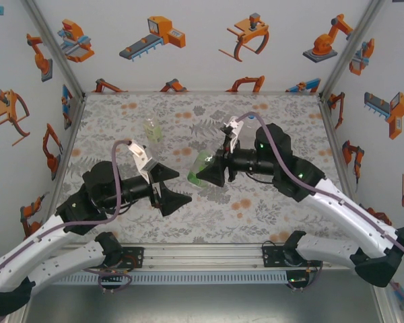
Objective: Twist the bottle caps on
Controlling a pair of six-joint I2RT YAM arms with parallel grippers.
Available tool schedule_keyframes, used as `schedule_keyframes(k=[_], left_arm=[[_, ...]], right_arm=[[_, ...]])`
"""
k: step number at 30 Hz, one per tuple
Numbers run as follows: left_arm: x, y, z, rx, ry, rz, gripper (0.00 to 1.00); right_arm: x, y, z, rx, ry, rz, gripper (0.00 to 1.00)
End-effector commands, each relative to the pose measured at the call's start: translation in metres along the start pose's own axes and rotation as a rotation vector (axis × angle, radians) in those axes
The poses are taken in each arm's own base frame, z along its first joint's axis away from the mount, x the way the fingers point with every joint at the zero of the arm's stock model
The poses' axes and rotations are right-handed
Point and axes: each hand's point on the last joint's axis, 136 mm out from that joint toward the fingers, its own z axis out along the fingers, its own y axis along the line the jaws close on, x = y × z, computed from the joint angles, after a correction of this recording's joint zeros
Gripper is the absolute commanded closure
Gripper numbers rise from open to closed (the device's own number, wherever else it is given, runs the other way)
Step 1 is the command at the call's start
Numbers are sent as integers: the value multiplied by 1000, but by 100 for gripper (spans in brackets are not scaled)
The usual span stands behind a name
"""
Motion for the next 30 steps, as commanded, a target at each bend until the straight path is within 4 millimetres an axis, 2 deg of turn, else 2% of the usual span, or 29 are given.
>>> schedule_keyframes(k=[1, 7, 11, 16, 19, 25, 30], left_arm=[[-30, -32, -2, 168, -82, 78, 3], [-35, -46, 6, 266, -85, 72, 3], [-35, -38, 10, 219, -83, 67, 3], [-28, -16, 15, 92, -33, 63, 4], [-26, -24, 16, 143, -19, 65, 4], [-22, -47, 24, 304, 24, 42, 13], [-28, -53, 21, 335, -7, 59, 31]], right_arm=[[-8, 18, -11, -57, -39, 48, 67], [-20, 32, -14, -120, -94, 65, 68], [-22, 42, -8, -200, -99, 98, 69], [-17, 47, 0, -211, -61, 109, 72], [-20, 50, 1, -226, -72, 105, 72], [-29, 59, 7, -269, -95, 101, 72], [-39, 66, 7, -296, -129, 100, 72]])
